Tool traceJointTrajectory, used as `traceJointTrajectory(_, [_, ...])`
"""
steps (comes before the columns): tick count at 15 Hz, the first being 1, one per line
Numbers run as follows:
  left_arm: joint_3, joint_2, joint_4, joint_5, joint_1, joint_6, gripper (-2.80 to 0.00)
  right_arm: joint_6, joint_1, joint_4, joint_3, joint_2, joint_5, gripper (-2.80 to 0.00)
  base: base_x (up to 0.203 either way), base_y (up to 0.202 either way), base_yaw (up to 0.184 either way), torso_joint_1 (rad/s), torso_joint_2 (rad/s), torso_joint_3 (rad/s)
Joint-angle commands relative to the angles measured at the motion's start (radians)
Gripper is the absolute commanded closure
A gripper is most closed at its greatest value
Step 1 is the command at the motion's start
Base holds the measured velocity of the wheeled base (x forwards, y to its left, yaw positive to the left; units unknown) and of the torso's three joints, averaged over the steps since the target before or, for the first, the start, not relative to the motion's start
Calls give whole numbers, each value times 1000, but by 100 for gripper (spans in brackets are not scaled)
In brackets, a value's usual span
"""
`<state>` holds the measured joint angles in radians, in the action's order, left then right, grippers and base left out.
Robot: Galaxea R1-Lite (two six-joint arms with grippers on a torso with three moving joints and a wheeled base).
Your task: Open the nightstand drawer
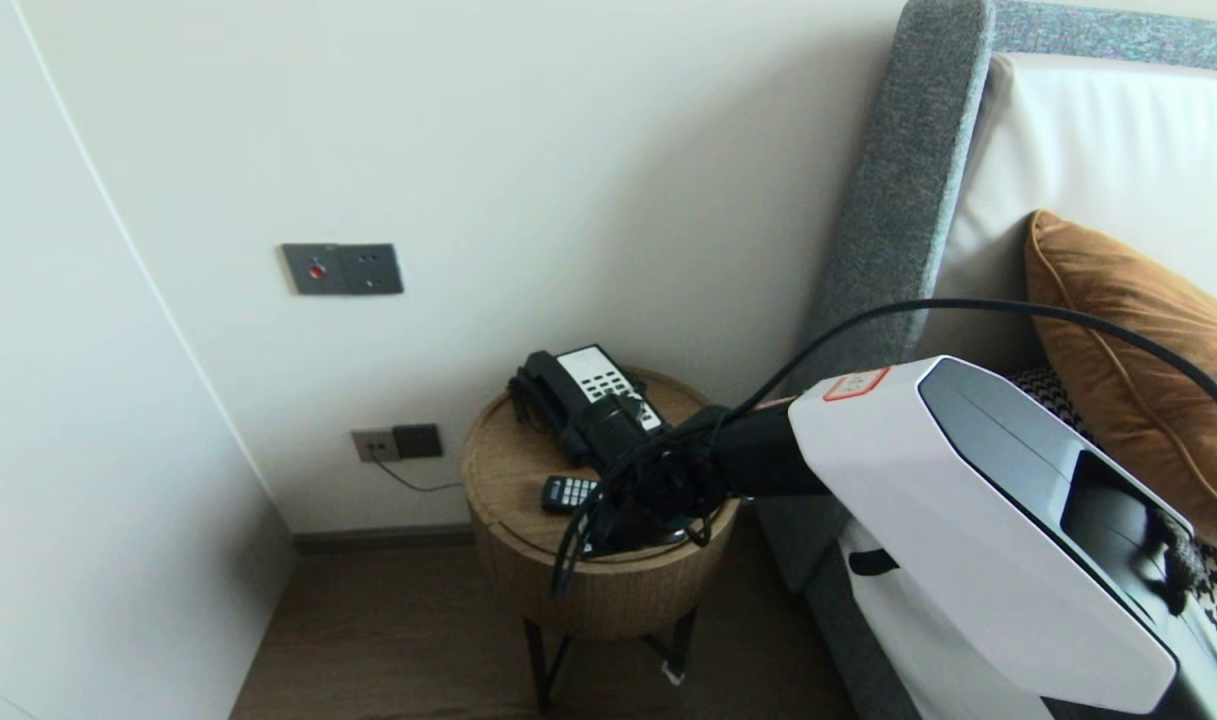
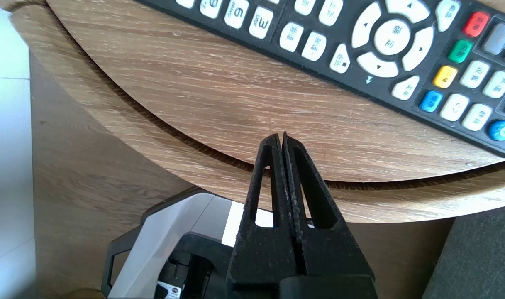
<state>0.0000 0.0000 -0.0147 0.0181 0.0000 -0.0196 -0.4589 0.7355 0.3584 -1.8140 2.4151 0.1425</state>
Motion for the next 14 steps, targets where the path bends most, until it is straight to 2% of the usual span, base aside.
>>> traceJointTrajectory(1, [0, -2, -1, 0, 0, 0, 0, -3, 1, 2, 3, 1, 2, 0, 0, 0, 0, 0, 0, 0])
traceJointTrajectory(14, [0, -2, -1, 0, 0, 0, 0, -6, -5, 2, 19, 15, 2, 0, 0, 0, 0, 0, 0, 0])
